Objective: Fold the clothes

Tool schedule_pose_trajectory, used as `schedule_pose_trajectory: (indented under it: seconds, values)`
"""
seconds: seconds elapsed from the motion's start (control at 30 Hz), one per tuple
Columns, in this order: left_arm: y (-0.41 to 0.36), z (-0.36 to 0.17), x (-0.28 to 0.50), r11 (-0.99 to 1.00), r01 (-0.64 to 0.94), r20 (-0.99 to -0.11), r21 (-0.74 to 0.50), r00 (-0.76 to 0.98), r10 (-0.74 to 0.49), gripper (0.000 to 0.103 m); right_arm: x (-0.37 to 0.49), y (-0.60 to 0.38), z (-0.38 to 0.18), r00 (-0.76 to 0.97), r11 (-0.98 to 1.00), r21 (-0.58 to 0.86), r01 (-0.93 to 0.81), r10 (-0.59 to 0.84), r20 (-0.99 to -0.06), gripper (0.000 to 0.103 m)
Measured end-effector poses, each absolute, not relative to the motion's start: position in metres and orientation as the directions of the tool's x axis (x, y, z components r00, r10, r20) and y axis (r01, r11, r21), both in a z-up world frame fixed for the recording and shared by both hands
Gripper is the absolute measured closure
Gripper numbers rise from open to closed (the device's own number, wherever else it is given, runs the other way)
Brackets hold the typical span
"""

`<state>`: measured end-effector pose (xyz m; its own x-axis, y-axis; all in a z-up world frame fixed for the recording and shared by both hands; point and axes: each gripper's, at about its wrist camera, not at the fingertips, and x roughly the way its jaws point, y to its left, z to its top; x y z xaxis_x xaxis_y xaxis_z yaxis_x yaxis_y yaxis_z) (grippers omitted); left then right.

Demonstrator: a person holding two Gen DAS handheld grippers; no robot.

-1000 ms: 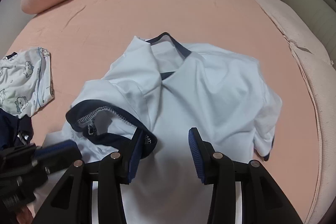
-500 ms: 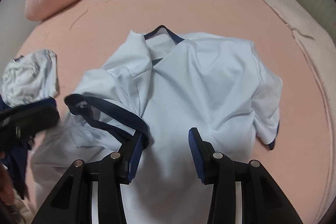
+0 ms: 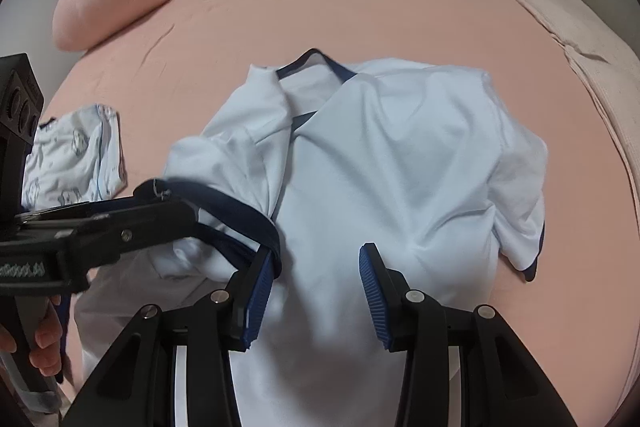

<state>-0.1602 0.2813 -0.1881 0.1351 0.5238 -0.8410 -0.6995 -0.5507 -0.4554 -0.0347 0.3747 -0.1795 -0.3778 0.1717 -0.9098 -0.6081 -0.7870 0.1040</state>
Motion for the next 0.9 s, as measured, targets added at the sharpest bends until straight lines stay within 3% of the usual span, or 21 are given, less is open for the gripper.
schedule_pose_trajectory:
  seconds: [0.07, 0.1, 0.17, 0.23, 0.33, 0.4, 0.5, 0.7, 0.9]
  values:
    - [0.282, -0.191, -0.159, -0.572, -0.709, -0.861, -0.412, 0.097, 0.499, 0.025, -0.037, 0.374, -0.180, -0.376, -0.795, 0.094, -0.599, 0.175, -0.910, 0.060]
    - [0.283, -0.192, -0.159, -0.585, -0.711, -0.870, -0.391, 0.079, 0.486, 0.037, -0.038, 0.374, -0.178, -0.382, -0.796, 0.100, -0.597, 0.173, -0.908, 0.060]
    - [0.285, -0.194, -0.159, -0.603, -0.696, -0.874, -0.390, 0.075, 0.479, 0.050, -0.041, 0.374, -0.176, -0.393, -0.794, 0.116, -0.597, 0.164, -0.905, 0.060]
    - [0.286, -0.194, -0.159, -0.620, -0.680, -0.876, -0.392, 0.071, 0.477, 0.051, -0.045, 0.373, -0.174, -0.397, -0.794, 0.122, -0.596, 0.158, -0.904, 0.060]
    - [0.288, -0.190, -0.156, -0.613, -0.695, -0.872, -0.376, 0.041, 0.488, 0.061, -0.059, 0.371, -0.176, -0.394, -0.798, 0.118, -0.591, 0.157, -0.906, 0.060]
    - [0.287, -0.185, -0.154, -0.612, -0.713, -0.872, -0.341, -0.004, 0.490, 0.080, -0.063, 0.370, -0.176, -0.399, -0.805, 0.120, -0.580, 0.152, -0.904, 0.060]
    - [0.281, -0.176, -0.152, -0.574, -0.725, -0.832, -0.382, 0.000, 0.554, 0.089, -0.054, 0.373, -0.171, -0.440, -0.799, 0.193, -0.570, 0.098, -0.893, 0.060]
    - [0.284, -0.158, -0.139, -0.485, -0.813, -0.809, -0.321, -0.032, 0.588, 0.091, -0.048, 0.390, -0.172, -0.544, -0.695, 0.442, -0.567, -0.086, -0.834, 0.060]
    - [0.288, -0.150, -0.132, -0.451, -0.824, -0.793, -0.342, -0.004, 0.609, 0.092, -0.044, 0.411, -0.174, -0.618, -0.543, 0.558, -0.628, -0.088, -0.781, 0.060]
